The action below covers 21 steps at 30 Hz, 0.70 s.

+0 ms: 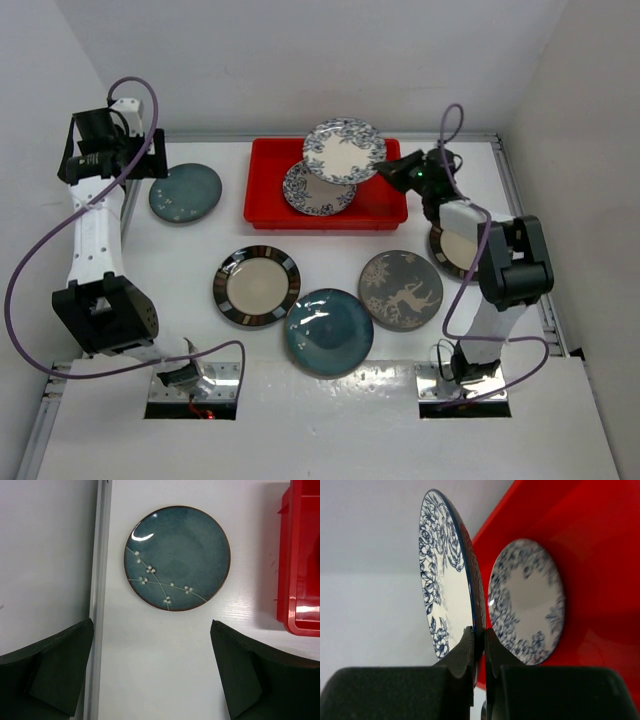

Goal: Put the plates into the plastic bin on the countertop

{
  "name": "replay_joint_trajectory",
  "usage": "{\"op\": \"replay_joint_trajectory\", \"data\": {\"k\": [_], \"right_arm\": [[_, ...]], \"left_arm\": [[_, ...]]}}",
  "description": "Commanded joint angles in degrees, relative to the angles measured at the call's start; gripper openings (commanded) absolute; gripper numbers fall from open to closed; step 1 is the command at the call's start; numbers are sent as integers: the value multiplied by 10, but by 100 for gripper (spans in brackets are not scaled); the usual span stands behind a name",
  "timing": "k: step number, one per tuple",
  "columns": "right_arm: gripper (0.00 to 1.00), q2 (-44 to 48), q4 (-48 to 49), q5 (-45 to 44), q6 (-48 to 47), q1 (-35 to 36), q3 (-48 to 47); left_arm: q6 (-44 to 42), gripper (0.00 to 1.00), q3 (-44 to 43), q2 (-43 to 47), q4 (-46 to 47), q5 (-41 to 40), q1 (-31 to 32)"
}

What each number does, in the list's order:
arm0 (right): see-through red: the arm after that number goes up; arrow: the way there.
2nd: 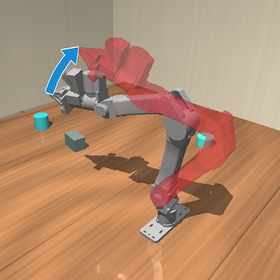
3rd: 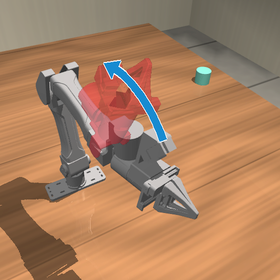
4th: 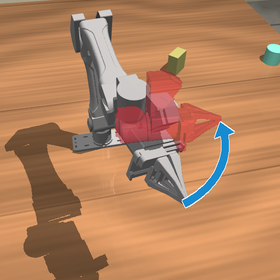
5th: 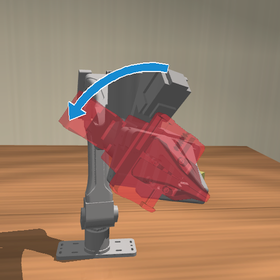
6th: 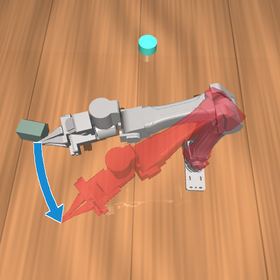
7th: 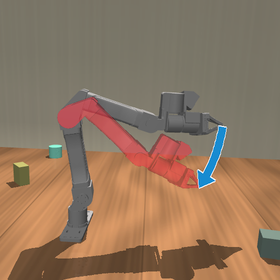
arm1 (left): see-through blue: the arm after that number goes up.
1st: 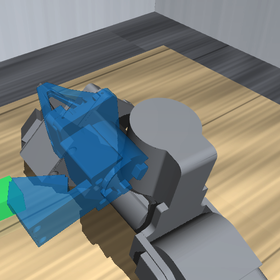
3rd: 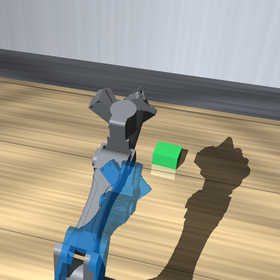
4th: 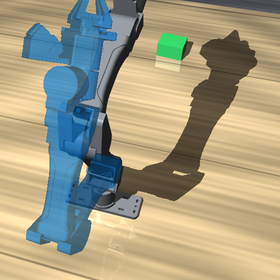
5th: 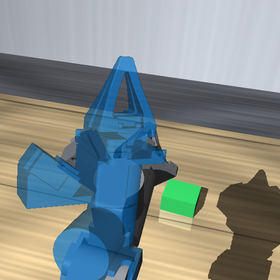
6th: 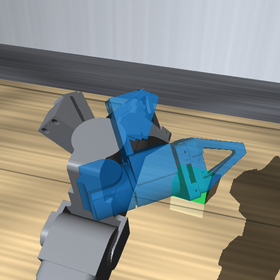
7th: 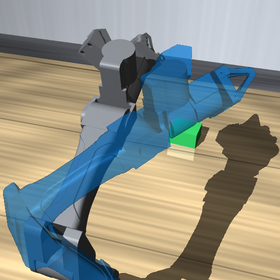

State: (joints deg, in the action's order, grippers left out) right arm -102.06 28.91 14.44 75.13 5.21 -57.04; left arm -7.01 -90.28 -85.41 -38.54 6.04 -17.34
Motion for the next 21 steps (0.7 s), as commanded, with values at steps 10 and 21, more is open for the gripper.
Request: {"op": "replay_joint_trajectory", "data": {"k": [10,21], "right_arm": [[0,-103,34,-16,-9,107,-126],[0,-164,-12,-20,-38,123,-169]], "left_arm": [[0,100,20,7,8,23,-25],[-11,100,31,12,8,28,-42]]}}
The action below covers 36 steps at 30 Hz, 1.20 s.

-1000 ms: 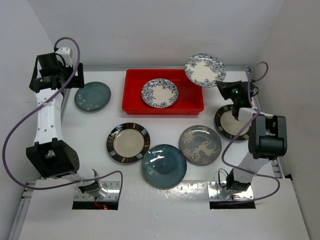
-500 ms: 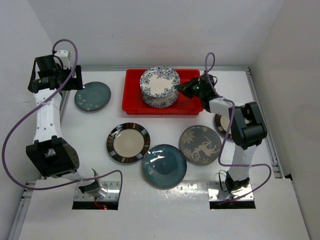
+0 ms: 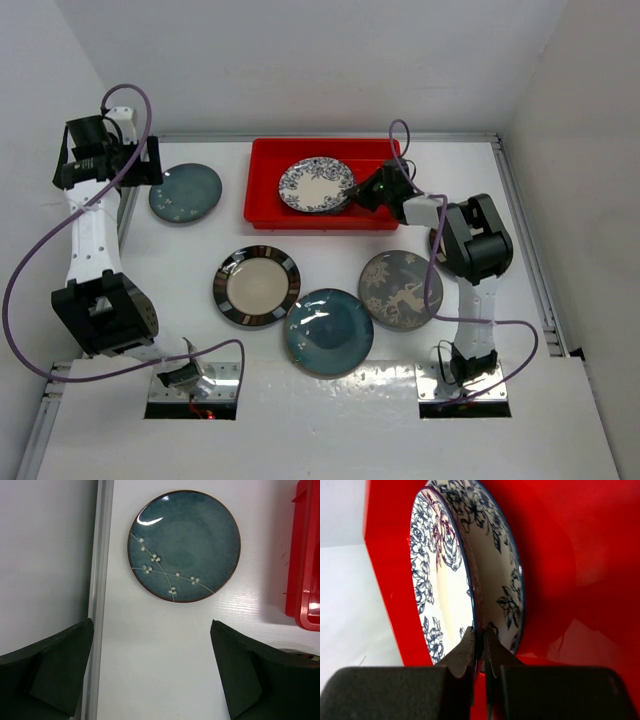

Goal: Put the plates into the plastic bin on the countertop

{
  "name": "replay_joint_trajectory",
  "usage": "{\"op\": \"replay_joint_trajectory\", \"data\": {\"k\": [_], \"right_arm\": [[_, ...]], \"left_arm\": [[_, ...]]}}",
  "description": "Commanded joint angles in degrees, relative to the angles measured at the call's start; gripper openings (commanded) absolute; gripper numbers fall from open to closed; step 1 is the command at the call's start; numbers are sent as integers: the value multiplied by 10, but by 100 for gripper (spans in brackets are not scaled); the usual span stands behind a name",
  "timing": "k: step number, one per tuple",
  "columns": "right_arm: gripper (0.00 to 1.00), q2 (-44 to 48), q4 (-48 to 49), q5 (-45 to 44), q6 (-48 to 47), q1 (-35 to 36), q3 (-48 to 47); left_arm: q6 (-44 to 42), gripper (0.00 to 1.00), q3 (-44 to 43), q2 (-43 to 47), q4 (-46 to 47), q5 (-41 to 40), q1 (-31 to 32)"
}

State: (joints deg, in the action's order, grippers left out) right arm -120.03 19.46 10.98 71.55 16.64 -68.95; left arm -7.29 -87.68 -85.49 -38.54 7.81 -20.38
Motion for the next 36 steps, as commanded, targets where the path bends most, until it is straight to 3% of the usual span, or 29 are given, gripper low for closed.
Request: {"op": "replay_joint_trajectory", "data": {"k": [1,5,9,10,13,19,25,30,36], "right_arm": [[0,14,80,14,-2,10,-50],[0,13,59,-3,-17,8,-44],[27,9,-8,-28,-57,1,-68],[38,-2,-34,-30,-62,3,-77],[50,-32,-96,-9,-91,-3,-123],[57,-55,-238,-6,-174,-6,-213],[78,-50,-382,-85,-284,4,-281],[93,-26,-409,-141,-376,24,-301],[94,20,-394,-142,-419,42,-278]], "left_arm": [[-8,100,5,13,8,11,-12],[-8,100,5,13,8,11,-17],[-8,100,5,-5,8,16,-17],[-8,100,5,-10,8,16,-22],[-8,100,5,-39,8,41,-22],[13,100,-7,-101,65,70,-33],[87,96,-89,-259,73,81,-55],[134,96,-147,-361,85,103,-77],[167,93,-205,-460,90,138,-77]]}}
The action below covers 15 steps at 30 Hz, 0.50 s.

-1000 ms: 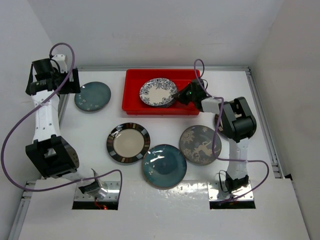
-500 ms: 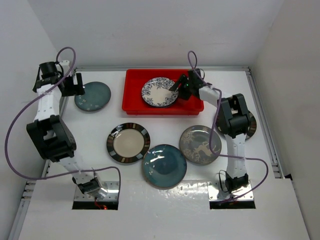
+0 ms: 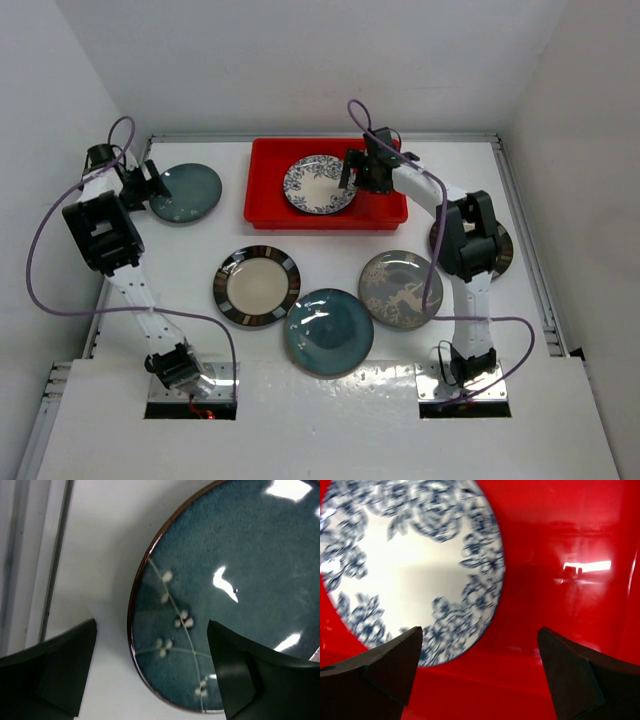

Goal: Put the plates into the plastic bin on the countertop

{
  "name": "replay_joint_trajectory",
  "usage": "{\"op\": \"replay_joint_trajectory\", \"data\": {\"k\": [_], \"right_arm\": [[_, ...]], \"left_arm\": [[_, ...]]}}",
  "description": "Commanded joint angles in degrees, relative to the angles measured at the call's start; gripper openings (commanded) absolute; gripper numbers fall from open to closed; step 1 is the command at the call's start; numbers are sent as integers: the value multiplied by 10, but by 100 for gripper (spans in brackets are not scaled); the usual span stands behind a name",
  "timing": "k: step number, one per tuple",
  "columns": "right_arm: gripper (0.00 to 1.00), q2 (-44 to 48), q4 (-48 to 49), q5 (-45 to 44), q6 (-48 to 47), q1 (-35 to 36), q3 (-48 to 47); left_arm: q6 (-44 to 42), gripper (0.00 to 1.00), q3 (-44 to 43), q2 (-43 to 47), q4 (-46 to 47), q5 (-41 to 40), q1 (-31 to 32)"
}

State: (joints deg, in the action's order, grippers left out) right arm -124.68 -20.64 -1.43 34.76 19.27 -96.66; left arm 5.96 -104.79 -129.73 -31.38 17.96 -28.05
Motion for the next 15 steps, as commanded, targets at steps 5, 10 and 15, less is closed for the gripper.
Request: {"op": "replay_joint_trajectory", "data": {"k": [5,10,15], "right_arm": [[94,116,39,-20,-62,30,59],[94,162,68,-26,-44,31,94],[94,182,65,-23,-47,30,104]], "left_arm": [[67,80,-58,-66,18,79,0],[80,42,-58,-96,18,120,-5],[72,0,-46,-89,18,177,-10]]}}
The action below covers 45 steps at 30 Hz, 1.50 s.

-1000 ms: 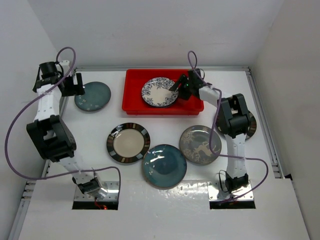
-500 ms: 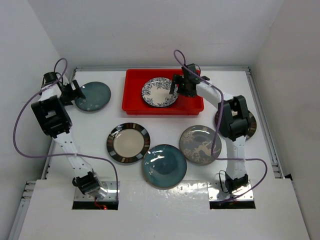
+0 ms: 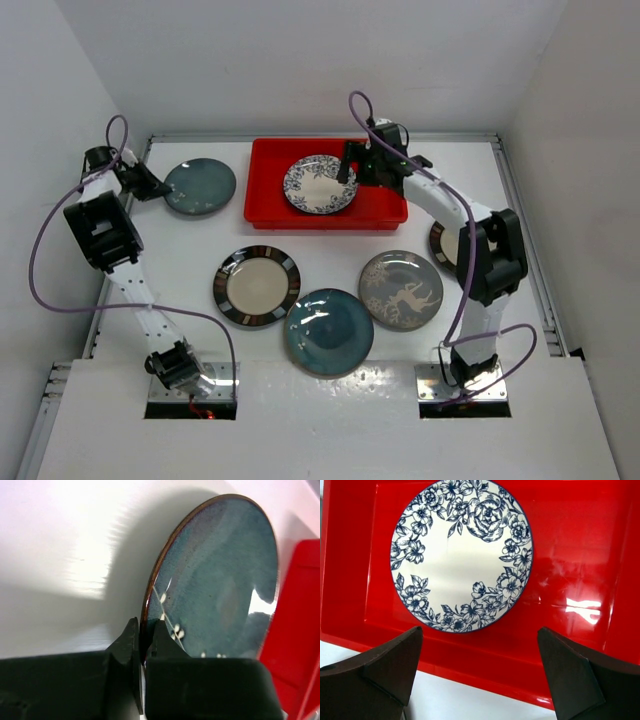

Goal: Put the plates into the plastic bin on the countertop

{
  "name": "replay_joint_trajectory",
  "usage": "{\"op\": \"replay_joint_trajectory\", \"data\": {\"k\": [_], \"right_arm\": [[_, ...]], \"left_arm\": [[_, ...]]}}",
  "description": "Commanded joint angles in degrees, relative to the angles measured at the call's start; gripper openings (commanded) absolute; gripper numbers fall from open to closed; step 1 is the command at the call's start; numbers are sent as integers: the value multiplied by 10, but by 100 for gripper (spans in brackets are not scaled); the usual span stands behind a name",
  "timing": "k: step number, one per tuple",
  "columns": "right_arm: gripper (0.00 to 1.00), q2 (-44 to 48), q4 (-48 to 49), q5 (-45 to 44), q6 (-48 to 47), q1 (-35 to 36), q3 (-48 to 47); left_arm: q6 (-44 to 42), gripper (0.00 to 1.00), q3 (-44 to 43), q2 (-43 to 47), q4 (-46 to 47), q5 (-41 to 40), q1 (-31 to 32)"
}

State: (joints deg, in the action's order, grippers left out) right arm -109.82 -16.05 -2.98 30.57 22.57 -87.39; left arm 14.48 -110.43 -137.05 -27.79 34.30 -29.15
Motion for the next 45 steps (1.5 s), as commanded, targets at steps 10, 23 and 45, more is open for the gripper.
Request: {"op": "replay_joint_trajectory", "data": {"k": [10,23,45], "right_arm": [[100,157,14,99,34,-59,135],[100,332,-1,119,54,-104,319],[100,377,-20,98,38,-113,355]], "left_arm": [[-43,0,72,125,-23,155,-24],[-20,0,28,314,-23,169,-6],[86,0,-103,137,108,66,359]]}}
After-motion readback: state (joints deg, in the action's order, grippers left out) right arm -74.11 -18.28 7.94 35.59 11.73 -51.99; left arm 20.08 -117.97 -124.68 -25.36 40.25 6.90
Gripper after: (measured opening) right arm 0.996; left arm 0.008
